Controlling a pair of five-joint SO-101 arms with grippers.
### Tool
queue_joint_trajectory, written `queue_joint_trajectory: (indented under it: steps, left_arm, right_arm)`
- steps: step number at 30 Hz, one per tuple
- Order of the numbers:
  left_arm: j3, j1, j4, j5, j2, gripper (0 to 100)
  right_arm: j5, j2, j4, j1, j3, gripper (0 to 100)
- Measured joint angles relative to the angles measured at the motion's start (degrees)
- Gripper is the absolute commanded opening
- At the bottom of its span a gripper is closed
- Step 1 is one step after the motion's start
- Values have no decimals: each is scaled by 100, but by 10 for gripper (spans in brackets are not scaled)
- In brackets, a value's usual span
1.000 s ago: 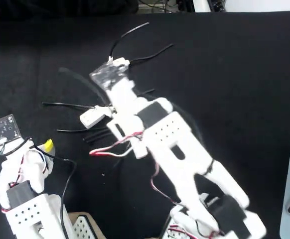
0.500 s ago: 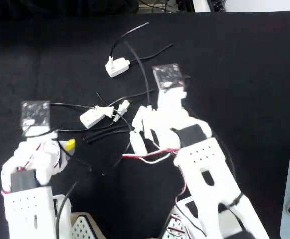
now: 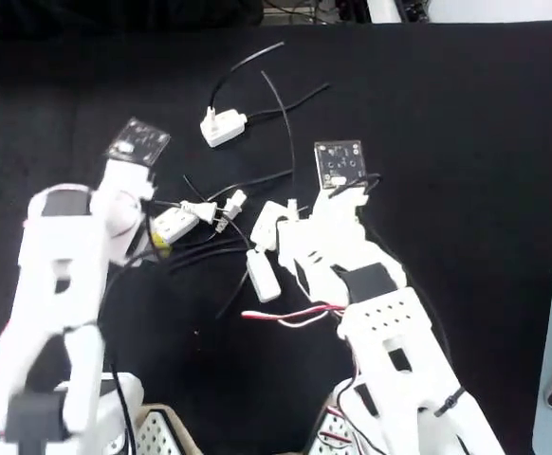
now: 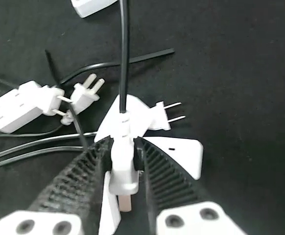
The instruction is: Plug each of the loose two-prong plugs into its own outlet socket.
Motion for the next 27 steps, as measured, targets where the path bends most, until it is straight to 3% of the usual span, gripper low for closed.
queue_joint_trajectory:
  steps: [3, 10, 16, 21, 27]
  left_arm:
    - [-378, 185, 18, 26, 642, 289]
    - [-598, 607, -193, 905, 1125, 286]
    - [-826, 589, -677, 114, 1749, 285]
    - [-1530, 527, -712, -114, 2760, 284]
    - [-2391, 527, -607, -158, 3965, 110]
  right_arm:
    - [0, 0, -35, 343, 0, 13]
    - [0, 0, -35, 624, 0, 13]
    - [0, 0, -35, 624, 0, 13]
    - [0, 0, -35, 624, 0, 13]
    - [0, 0, -35, 624, 0, 13]
